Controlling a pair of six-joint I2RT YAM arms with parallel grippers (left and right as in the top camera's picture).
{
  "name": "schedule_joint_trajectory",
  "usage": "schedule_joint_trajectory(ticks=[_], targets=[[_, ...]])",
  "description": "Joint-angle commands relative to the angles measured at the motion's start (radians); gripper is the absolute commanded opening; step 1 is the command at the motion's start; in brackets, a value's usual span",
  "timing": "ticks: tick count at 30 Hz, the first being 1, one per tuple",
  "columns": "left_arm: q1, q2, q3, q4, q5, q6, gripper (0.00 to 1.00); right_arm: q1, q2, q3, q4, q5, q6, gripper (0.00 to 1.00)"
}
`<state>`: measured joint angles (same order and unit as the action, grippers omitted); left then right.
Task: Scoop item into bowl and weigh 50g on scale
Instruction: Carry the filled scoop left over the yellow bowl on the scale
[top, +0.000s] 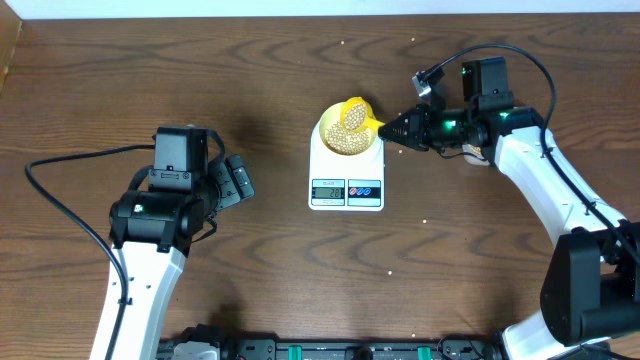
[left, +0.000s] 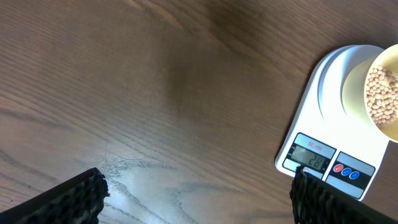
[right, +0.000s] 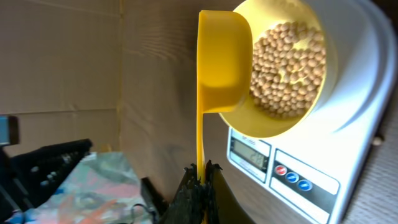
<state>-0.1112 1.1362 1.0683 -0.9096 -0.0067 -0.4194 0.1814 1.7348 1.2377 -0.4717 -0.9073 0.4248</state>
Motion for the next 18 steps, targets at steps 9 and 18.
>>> schedule_joint_trajectory(ticks=[9,18], targets=[[0.006,0.001,0.011,-0.003,-0.017,-0.001,0.96,0.047,0.004,0.04,-0.002,0.071,-0.175,0.01],[0.006,0.001,0.011,-0.003,-0.017,-0.001,0.96,0.131,0.005,0.157,-0.14,0.298,-0.299,0.01]])
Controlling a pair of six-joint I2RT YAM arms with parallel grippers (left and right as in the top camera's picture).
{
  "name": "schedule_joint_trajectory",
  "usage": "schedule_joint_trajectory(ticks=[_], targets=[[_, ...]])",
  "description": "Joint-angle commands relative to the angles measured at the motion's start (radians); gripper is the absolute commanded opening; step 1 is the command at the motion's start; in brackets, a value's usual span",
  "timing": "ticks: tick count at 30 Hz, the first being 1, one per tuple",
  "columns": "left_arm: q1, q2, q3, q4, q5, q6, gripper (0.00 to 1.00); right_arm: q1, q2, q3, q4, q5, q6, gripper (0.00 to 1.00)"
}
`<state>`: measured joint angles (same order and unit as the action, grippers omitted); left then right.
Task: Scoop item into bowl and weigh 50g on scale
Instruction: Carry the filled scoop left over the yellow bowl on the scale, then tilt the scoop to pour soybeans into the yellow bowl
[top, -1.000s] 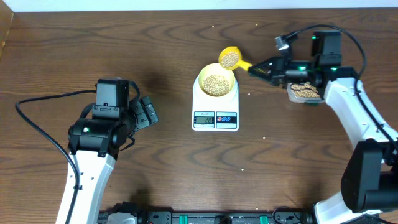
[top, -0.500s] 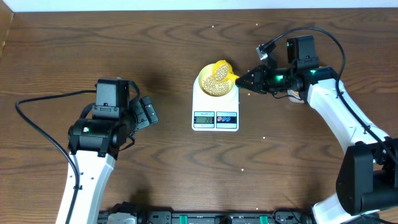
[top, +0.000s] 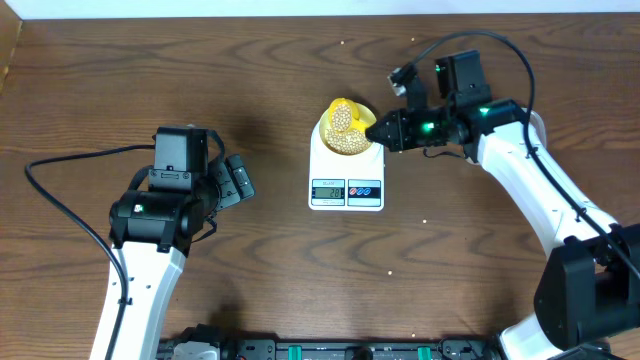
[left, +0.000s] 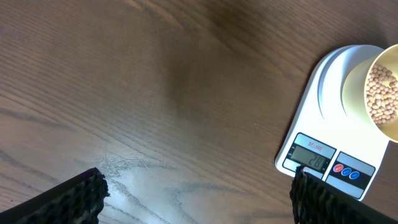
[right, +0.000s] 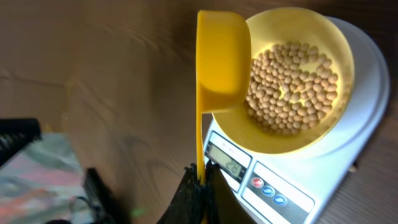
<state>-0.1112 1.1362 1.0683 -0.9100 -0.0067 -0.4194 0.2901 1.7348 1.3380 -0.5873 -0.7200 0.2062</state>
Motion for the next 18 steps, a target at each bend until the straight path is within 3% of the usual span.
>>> schedule_joint_trajectory(ticks=[1,6,18], targets=[[0.006,0.001,0.011,-0.002,-0.017,-0.001,0.96,0.03,0.004,0.071,-0.041,0.14,-0.093,0.01],[0.006,0.001,0.011,-0.002,-0.017,-0.001,0.96,0.058,0.004,0.122,-0.112,0.284,-0.119,0.01],[0.006,0.001,0.011,-0.002,-0.017,-0.001,0.96,0.11,0.005,0.124,-0.117,0.423,-0.219,0.01]])
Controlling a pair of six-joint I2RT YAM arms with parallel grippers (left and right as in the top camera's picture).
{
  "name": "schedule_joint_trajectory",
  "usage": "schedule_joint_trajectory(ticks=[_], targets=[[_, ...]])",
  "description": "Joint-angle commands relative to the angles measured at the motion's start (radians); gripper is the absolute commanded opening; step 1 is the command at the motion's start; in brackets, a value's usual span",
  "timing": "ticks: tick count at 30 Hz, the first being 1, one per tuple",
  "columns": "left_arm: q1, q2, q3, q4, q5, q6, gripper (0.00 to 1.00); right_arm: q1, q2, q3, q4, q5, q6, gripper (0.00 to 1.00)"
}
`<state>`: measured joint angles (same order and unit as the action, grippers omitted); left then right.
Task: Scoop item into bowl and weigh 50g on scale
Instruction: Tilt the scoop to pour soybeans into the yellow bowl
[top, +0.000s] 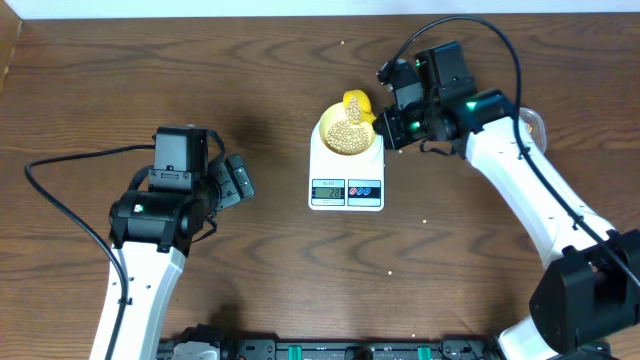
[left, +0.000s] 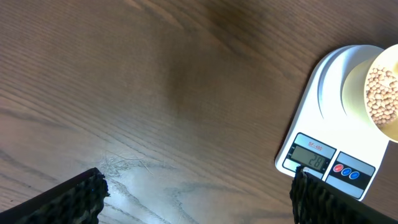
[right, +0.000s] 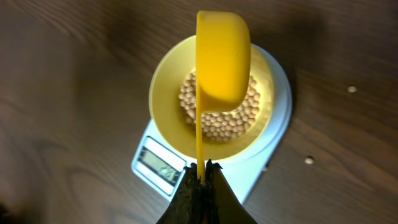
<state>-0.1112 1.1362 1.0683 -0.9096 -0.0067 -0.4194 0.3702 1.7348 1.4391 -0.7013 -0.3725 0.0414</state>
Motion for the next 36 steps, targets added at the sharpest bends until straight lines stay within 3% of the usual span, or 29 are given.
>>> schedule_joint_trajectory(ticks=[1,36], targets=[[0.006,0.001,0.011,-0.003,-0.017,-0.001,0.96,0.035,0.004,0.023,-0.003,0.076,-0.058,0.01],[0.006,0.001,0.011,-0.003,-0.017,-0.002,0.96,0.083,0.004,0.1,-0.103,0.146,-0.118,0.01]])
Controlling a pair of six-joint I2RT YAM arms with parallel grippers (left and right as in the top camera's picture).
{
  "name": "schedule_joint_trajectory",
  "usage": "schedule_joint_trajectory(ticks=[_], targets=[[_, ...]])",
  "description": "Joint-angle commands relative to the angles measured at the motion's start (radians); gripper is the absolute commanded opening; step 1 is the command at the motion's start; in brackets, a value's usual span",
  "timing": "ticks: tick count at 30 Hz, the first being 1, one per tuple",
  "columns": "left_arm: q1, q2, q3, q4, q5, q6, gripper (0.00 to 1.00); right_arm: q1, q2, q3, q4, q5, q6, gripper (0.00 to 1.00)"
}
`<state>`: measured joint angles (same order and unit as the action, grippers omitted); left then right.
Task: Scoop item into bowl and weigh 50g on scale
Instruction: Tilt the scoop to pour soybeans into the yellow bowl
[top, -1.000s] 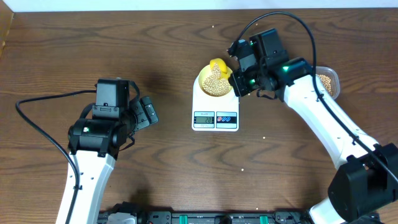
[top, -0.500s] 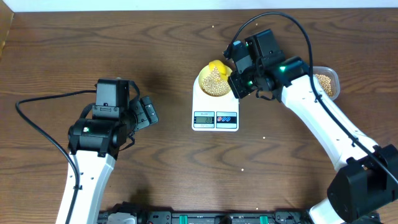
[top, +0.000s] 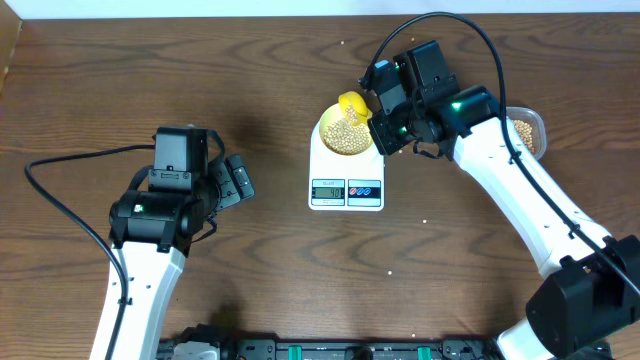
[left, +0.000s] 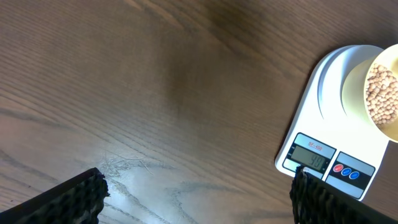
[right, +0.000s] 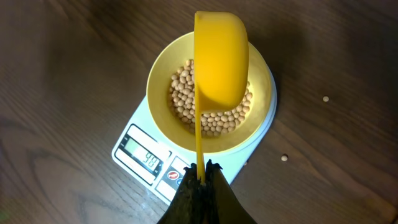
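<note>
A yellow bowl (top: 345, 136) of pale beans (right: 186, 99) stands on the white scale (top: 346, 178); its display (right: 143, 156) shows a two-digit figure in the high forties. My right gripper (right: 201, 169) is shut on the thin handle of the yellow scoop (right: 220, 61), whose cup is turned bottom-up over the bowl. Far to the left, my left gripper (left: 196, 193) hangs open above bare wood, nothing between its fingers (left: 74, 196); the scale (left: 336, 127) shows at its view's right edge.
A clear container of beans (top: 526, 130) sits at the right, behind my right arm. A few stray beans (right: 325, 99) lie scattered on the brown wooden table (top: 250, 260). Black hardware runs along the front edge.
The scale reading has gone from 28 to the high forties, and more beans lie in the bowl. My right gripper has shifted slightly left and up, scoop still over the bowl.
My right gripper first held the scoop on its side at the bowl's right, scale reading 28. At each later moment the arm stood further back and higher, the scoop turned more bottom-up over the bowl. Now the reading is in the high forties. My left arm never moved.
</note>
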<state>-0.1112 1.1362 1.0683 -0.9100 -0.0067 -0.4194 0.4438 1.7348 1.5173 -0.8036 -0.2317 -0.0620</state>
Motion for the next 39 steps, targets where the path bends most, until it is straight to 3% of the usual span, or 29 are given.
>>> schedule_joint_trajectory(ticks=[1,39], targets=[[0.006,0.001,0.011,-0.002,-0.017,-0.001,0.96,0.01,0.005,0.022,-0.001,0.005,-0.014,0.01],[0.006,0.001,0.011,-0.002,-0.017,-0.001,0.96,0.01,0.005,0.022,-0.016,0.039,-0.075,0.01]])
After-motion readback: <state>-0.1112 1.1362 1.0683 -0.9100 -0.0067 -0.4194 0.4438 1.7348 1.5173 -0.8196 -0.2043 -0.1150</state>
